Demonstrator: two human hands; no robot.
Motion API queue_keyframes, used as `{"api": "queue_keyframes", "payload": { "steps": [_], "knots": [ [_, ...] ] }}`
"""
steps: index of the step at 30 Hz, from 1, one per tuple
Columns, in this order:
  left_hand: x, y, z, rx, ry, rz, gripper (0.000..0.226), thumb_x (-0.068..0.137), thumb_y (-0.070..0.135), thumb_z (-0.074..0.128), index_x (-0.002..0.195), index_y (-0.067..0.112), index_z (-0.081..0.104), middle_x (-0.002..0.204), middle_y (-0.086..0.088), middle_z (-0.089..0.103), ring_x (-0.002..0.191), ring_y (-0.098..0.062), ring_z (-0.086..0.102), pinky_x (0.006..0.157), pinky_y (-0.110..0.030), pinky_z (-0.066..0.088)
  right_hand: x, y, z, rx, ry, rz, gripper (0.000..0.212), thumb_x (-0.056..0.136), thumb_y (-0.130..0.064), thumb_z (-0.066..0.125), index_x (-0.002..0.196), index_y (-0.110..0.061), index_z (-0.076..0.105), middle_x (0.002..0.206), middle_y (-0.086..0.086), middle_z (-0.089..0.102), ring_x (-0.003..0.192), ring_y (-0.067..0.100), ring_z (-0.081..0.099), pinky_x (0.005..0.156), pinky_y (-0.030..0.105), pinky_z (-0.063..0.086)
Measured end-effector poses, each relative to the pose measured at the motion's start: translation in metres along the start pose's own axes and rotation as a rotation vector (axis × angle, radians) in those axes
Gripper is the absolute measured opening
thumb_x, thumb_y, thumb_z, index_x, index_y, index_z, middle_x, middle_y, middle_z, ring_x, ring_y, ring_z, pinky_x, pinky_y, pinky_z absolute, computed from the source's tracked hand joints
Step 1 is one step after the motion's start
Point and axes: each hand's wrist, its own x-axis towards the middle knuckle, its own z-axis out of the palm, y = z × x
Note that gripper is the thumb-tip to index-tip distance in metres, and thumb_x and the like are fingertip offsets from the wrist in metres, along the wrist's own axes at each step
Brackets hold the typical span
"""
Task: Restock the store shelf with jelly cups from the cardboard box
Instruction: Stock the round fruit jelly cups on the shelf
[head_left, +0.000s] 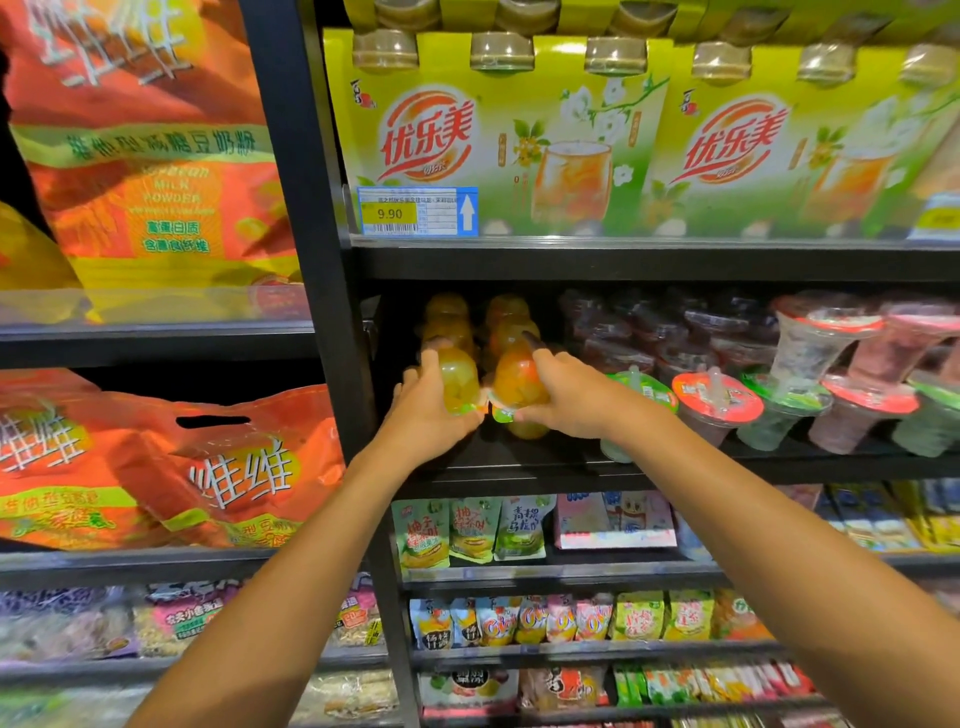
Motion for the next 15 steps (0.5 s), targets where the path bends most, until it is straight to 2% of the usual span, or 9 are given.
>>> {"api": "queue_keyframes", "payload": {
  "steps": [3, 5, 8, 11, 15],
  "knots": [
    [-0.007, 0.006, -0.002, 0.024, -0.005, 0.024, 0.089, 0.082, 0.042, 0.078, 0.146, 0.018, 0.021, 0.14, -0.013, 0.033, 0.133, -0.032, 0.033, 0.107, -0.047, 0.041, -0.007, 0.0, -0.004, 0.005, 0.027, -0.014, 0.076, 0.089, -0.049, 0.072, 0.144, -0.013, 0.033, 0.136, 0.012, 0.045, 0.122, 0.029, 0.049, 0.089, 0.035, 0.044],
    [-0.016, 0.011, -0.003, 0.053, 0.052, 0.083, 0.089, 0.081, 0.045, 0.078, 0.146, 0.02, 0.022, 0.138, -0.01, 0.03, 0.133, -0.03, 0.028, 0.109, -0.046, 0.036, -0.02, 0.002, -0.009, 0.048, 0.101, -0.068, 0.084, 0.088, -0.05, 0.073, 0.149, -0.015, 0.028, 0.14, 0.01, 0.04, 0.13, 0.027, 0.042, 0.093, 0.032, 0.04],
    [-0.035, 0.018, -0.003, 0.142, 0.116, 0.166, 0.1, 0.08, 0.045, 0.079, 0.154, 0.025, 0.015, 0.153, -0.009, 0.018, 0.147, -0.03, 0.011, 0.121, -0.047, 0.019, -0.054, 0.012, -0.009, 0.106, 0.227, -0.204, 0.091, 0.089, -0.048, 0.072, 0.159, -0.021, 0.021, 0.159, 0.001, 0.028, 0.147, 0.02, 0.028, 0.115, 0.033, 0.032],
    [-0.061, 0.031, -0.001, 0.209, 0.149, 0.269, 0.094, 0.087, 0.042, 0.074, 0.158, 0.032, 0.012, 0.167, -0.004, 0.002, 0.154, -0.027, -0.005, 0.125, -0.05, 0.009, -0.094, 0.034, 0.001, 0.107, 0.294, -0.307, 0.08, 0.093, -0.045, 0.068, 0.159, -0.026, 0.026, 0.165, -0.006, 0.025, 0.152, 0.013, 0.022, 0.122, 0.031, 0.025],
    [-0.109, 0.051, 0.017, 0.37, 0.184, 0.429, 0.076, 0.093, 0.045, 0.063, 0.157, 0.031, 0.023, 0.166, 0.002, 0.013, 0.155, -0.025, 0.003, 0.123, -0.056, 0.017, -0.148, 0.07, 0.02, 0.059, 0.331, -0.433, 0.065, 0.099, -0.043, 0.061, 0.156, -0.026, 0.035, 0.162, -0.009, 0.032, 0.15, 0.011, 0.025, 0.119, 0.027, 0.024]
  ]
}}
